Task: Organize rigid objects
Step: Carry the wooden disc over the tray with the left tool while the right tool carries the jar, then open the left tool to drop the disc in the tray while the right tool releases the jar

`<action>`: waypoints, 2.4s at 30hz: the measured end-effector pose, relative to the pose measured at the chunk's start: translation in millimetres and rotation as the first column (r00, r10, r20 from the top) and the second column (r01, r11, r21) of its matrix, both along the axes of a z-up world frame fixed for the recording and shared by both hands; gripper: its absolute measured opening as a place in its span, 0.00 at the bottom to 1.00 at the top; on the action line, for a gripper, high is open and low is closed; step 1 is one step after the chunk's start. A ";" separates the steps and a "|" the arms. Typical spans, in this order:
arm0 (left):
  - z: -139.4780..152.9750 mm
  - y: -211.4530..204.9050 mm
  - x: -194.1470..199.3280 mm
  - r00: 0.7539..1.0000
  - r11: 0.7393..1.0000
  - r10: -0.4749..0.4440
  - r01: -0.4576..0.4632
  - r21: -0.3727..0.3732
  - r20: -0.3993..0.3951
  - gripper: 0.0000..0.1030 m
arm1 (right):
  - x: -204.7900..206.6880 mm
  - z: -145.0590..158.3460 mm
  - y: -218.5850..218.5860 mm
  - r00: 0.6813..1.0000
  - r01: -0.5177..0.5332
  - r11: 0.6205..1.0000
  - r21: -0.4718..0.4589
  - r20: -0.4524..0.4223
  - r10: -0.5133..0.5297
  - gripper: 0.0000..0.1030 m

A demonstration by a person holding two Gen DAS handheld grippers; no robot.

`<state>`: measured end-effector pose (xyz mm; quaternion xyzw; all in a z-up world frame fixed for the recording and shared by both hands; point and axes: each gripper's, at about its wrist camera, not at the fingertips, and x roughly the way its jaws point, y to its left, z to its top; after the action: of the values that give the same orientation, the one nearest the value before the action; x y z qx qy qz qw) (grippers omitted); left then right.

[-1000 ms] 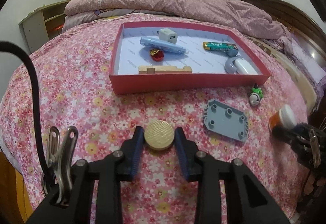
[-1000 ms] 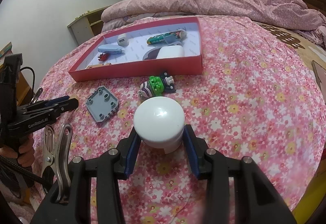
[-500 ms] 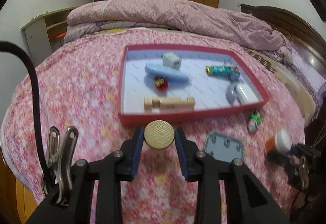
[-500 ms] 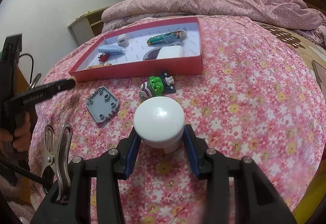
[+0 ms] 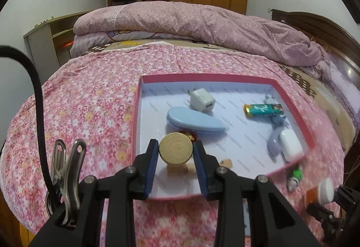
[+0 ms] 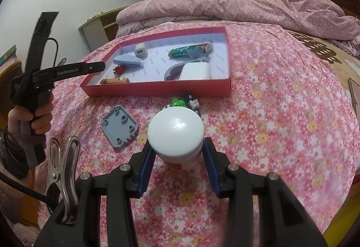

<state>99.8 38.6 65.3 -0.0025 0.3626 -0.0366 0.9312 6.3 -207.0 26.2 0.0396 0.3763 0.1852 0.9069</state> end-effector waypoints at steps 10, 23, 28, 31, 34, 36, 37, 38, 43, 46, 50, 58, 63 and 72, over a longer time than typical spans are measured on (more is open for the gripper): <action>-15.1 7.2 19.2 0.999 0.999 0.025 -0.026 -0.026 -0.025 0.32 | 24.6 16.1 5.7 0.999 -0.025 0.999 -0.027 0.022 0.026 0.42; -25.4 -7.4 18.2 1.000 1.000 0.002 -0.002 -0.006 -0.025 0.33 | 116.7 49.1 41.7 0.997 -0.049 0.999 -0.006 0.059 0.049 0.42; -23.1 -3.3 17.3 1.000 0.999 0.002 -0.004 -0.050 -0.029 0.41 | 158.9 46.4 55.1 0.999 -0.024 1.000 0.016 0.022 0.024 0.42; -22.6 0.2 16.1 1.000 0.998 0.007 -0.009 -0.061 -0.028 0.41 | 176.6 43.5 62.3 1.000 -0.015 1.000 0.000 0.016 0.015 0.42; -22.2 0.5 15.7 1.000 0.998 0.005 -0.007 -0.067 -0.027 0.43 | 191.0 38.2 65.0 1.000 0.000 1.000 -0.010 0.003 0.000 0.42; -22.1 -1.4 14.9 1.000 0.998 -0.002 0.000 -0.061 -0.025 0.45 | 199.0 34.6 65.0 1.000 0.012 1.000 -0.020 -0.005 -0.013 0.42; -22.0 -2.4 15.3 1.000 0.998 -0.003 0.002 -0.059 -0.024 0.47 | 201.9 33.4 64.4 1.000 0.016 1.000 -0.021 -0.009 -0.016 0.42; -22.0 -3.4 15.1 1.000 0.998 -0.004 0.003 -0.055 -0.023 0.47 | 204.1 32.3 64.1 1.000 0.017 1.000 -0.017 -0.017 -0.017 0.42; -22.9 -6.6 15.6 1.000 0.999 -0.004 0.003 -0.038 -0.021 0.50 | 209.6 31.8 66.8 0.999 0.021 0.998 -0.051 -0.023 -0.023 0.42; -22.8 -6.7 15.4 1.000 0.999 -0.004 0.003 -0.042 -0.024 0.50 | 213.1 29.8 67.5 0.999 0.021 0.998 -0.057 -0.039 -0.023 0.42; -22.7 -6.8 15.4 1.000 0.999 -0.004 0.003 -0.046 -0.028 0.51 | 214.8 27.8 70.4 0.999 0.012 0.997 -0.076 -0.051 -0.016 0.42; -19.4 -4.4 14.4 0.999 0.999 0.004 -0.006 -0.052 -0.035 0.52 | 209.3 36.0 69.6 1.000 0.011 0.997 -0.070 -0.029 -0.013 0.49; -15.1 0.4 8.8 0.999 0.997 0.017 -0.019 -0.071 -0.037 0.54 | 197.7 47.3 67.9 1.000 0.006 0.998 -0.065 0.000 -0.006 0.51; -2.8 -0.7 -7.8 1.000 0.998 0.007 -0.008 -0.069 -0.020 0.54 | 166.4 63.8 55.5 1.000 0.003 1.000 -0.029 0.029 -0.002 0.54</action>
<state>92.0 37.8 62.5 -0.0364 0.3702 -0.0454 0.9271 172.7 -151.5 90.0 0.0240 0.3656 0.1790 0.9131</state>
